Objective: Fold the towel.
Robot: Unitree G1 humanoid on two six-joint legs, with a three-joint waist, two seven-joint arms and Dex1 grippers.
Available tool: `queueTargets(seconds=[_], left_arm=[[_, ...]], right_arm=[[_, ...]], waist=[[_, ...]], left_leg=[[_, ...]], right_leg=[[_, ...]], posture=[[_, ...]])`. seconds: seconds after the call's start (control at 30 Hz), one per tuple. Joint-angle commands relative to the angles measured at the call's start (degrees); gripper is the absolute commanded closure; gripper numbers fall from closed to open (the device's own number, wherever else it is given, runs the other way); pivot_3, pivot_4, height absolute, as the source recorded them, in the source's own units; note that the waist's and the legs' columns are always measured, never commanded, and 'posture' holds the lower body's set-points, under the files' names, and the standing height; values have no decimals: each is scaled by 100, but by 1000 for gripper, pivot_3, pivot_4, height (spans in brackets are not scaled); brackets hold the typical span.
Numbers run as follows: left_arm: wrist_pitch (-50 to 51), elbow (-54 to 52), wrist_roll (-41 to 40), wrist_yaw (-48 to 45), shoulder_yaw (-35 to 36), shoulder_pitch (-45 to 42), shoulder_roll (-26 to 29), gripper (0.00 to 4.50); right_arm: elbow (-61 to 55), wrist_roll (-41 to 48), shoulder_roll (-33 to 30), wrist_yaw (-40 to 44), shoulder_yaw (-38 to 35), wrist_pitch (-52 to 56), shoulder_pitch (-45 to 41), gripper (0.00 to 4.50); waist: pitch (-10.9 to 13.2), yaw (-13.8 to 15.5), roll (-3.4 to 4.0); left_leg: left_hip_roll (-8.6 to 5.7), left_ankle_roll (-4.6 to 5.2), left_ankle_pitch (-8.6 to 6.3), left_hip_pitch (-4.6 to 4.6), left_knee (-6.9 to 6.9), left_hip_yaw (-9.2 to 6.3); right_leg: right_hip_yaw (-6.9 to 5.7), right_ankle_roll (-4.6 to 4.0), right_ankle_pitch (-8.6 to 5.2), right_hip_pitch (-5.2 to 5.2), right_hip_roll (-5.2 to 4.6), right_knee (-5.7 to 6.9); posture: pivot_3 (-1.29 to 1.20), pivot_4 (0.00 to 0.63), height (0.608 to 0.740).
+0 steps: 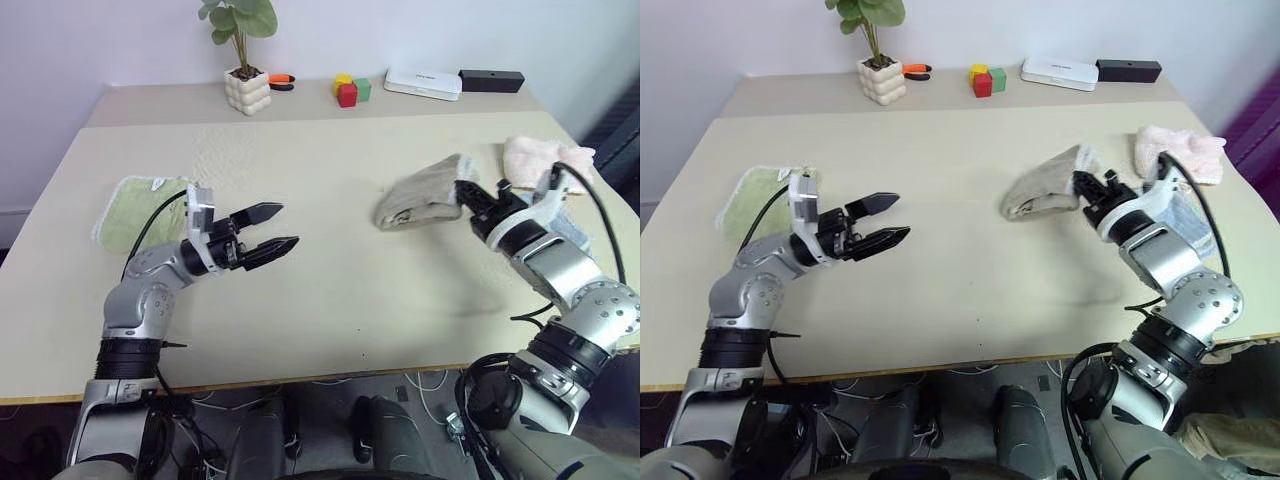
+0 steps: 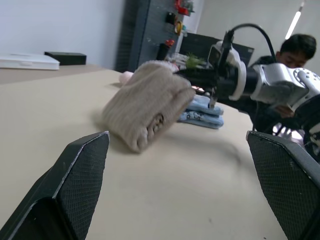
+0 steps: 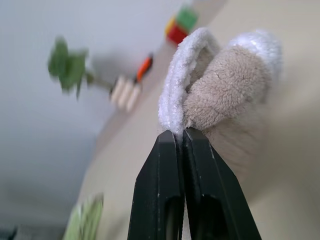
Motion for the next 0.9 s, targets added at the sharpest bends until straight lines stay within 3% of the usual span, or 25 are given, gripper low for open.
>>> queueTargets(seconds=[0.03, 0.43, 0.9], left_arm=[[-189, 149, 39, -138, -27, -242, -78, 0], [-335, 609, 140, -460, -160, -578, -245, 0], [-161, 456, 92, -582, -183, -522, -138, 0]], right_arm=[[-149, 476, -341, -165, -212, -533, -93, 4456], [123, 907, -1020, -374, -397, -1970, 243, 4456], [762, 314, -1423, -8, 5, -2070, 2092, 4456]], waist=[[2, -10, 3], [3, -3, 5], [2, -20, 10]], left_leg=[[0, 0, 0, 0, 0, 0], [0, 2, 1, 1, 0, 0], [0, 30, -16, 8, 0, -1]], right_leg=[[0, 0, 0, 0, 0, 0], [2, 1, 0, 1, 2, 1], [6, 1, -1, 5, 3, 1]], posture=[[0, 150, 740], [0, 150, 740], [0, 150, 740]])
